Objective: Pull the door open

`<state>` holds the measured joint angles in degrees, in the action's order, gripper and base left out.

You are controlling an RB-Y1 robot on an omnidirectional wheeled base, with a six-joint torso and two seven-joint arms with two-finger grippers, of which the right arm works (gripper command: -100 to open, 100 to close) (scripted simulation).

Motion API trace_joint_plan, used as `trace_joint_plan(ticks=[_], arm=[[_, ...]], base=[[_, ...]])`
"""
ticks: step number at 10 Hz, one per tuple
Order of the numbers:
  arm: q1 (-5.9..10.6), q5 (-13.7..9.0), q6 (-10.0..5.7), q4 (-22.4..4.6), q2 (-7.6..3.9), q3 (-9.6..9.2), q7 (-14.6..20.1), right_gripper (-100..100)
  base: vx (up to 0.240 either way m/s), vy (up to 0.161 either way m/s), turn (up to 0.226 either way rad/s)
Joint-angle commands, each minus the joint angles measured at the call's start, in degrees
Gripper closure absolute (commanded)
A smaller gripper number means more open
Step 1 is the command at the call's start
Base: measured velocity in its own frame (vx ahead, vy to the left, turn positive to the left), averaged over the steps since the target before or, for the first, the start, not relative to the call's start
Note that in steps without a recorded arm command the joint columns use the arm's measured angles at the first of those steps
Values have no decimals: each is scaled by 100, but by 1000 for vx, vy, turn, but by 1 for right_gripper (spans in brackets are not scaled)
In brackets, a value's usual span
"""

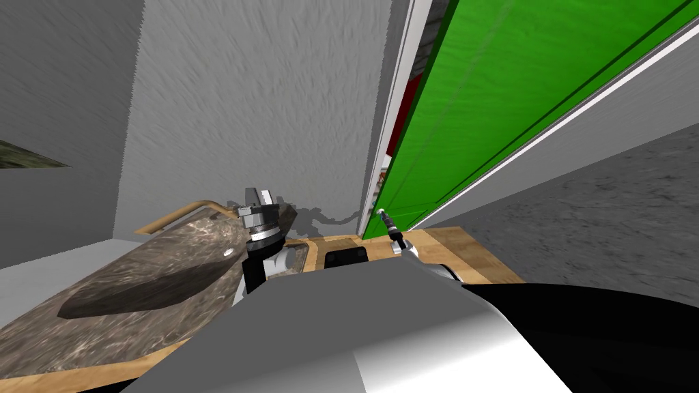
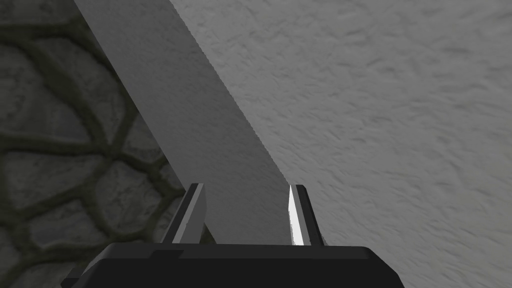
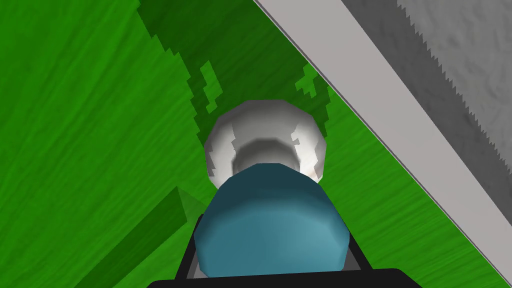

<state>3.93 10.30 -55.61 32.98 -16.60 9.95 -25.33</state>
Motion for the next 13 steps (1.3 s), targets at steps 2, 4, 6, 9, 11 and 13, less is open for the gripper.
trace_joint_plan(ticks=[2, 4, 6, 9, 11, 13], arm=[[-163, 39, 132, 245, 133, -108, 108, 100], [-163, 39, 132, 245, 133, -108, 108, 100], [-147, -27, 136, 232, 127, -159, 333, 100], [-114, -163, 142, 206, 114, -265, 796, 100], [-98, -231, 145, 192, 108, -318, 1027, 100], [-98, -231, 145, 192, 108, -318, 1027, 100]], base=[[-3, 0, 1], [0, 0, 0], [-21, -16, 22], [-33, -21, 28], [-29, -13, 17], [-2, 1, -7]])
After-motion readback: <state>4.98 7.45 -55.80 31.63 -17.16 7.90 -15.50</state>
